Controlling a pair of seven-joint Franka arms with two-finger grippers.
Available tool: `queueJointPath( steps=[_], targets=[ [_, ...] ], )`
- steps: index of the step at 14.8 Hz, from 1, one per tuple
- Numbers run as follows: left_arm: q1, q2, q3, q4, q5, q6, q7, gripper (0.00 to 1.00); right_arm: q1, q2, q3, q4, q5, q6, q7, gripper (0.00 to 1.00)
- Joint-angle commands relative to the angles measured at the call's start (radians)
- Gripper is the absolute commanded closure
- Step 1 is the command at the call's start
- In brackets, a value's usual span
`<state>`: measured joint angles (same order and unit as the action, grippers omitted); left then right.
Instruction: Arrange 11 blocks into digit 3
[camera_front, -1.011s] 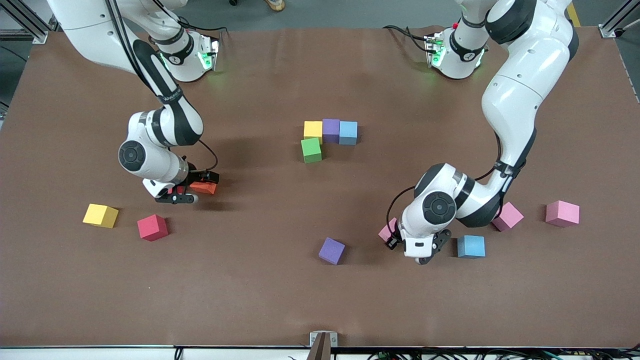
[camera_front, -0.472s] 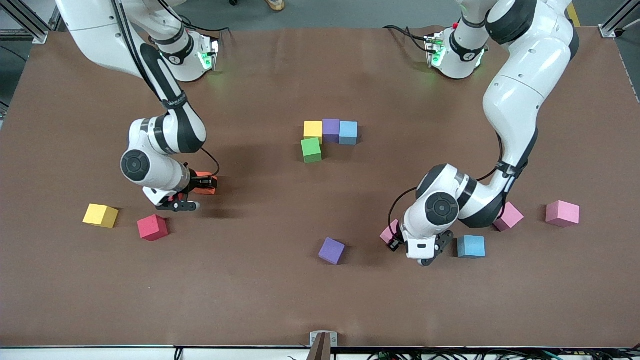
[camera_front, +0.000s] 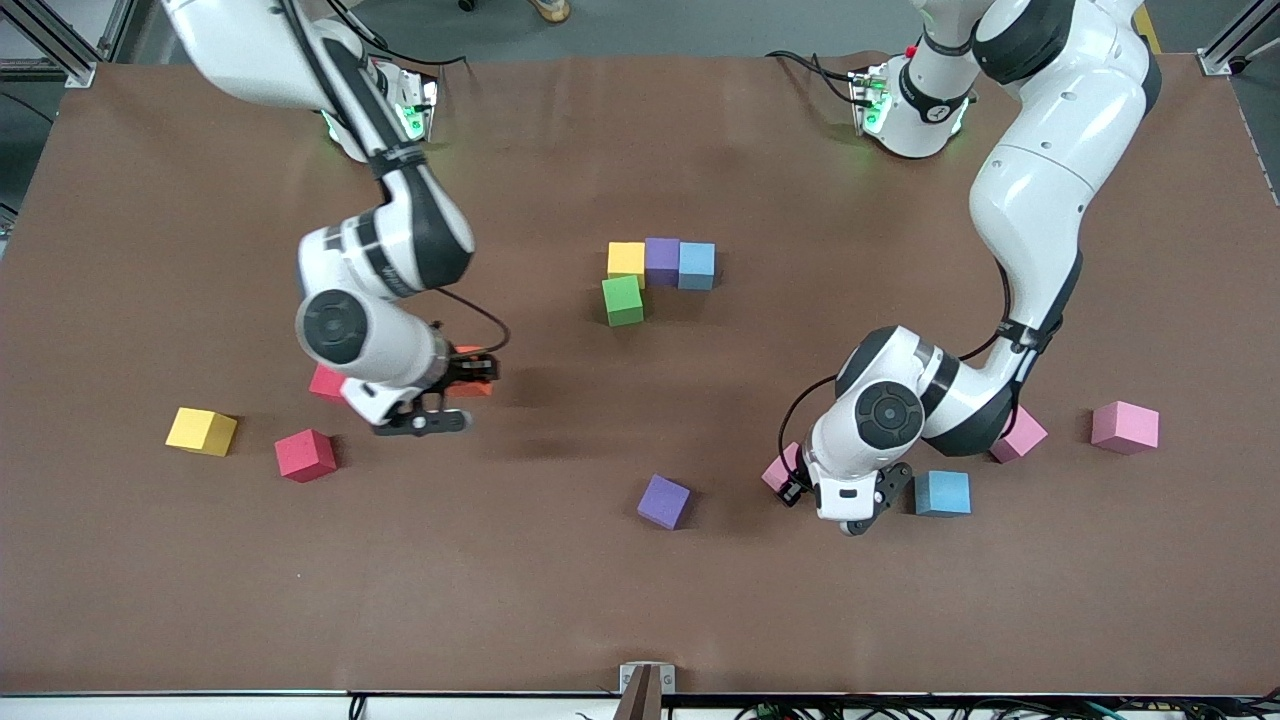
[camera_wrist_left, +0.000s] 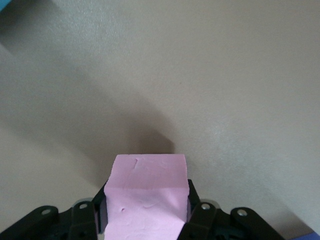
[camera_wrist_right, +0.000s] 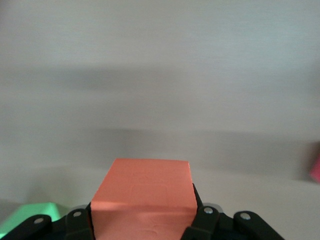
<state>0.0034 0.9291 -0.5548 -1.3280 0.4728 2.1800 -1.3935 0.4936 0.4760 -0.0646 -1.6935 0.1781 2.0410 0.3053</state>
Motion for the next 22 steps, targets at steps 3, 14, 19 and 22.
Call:
queueJointPath(
  steps=[3,14,19,22],
  targets=[
    [-0.005,-0.032,0.01,-0.007,0.004,-0.006,-0.002,0.92,0.155,0.202,-0.018,0.222,0.015,-0.016,0.103,0.73],
    [0.001,-0.053,0.009,-0.005,-0.008,-0.028,-0.004,0.92,0.321,0.349,-0.037,0.261,0.014,0.125,0.149,0.73],
    [0.003,-0.065,0.007,-0.002,-0.005,-0.071,-0.004,0.92,0.341,0.343,-0.029,0.212,0.017,0.133,0.15,0.73],
    [0.004,-0.073,0.007,-0.002,-0.003,-0.095,-0.002,0.92,0.367,0.342,-0.029,0.196,0.018,0.133,0.15,0.73]
  ],
)
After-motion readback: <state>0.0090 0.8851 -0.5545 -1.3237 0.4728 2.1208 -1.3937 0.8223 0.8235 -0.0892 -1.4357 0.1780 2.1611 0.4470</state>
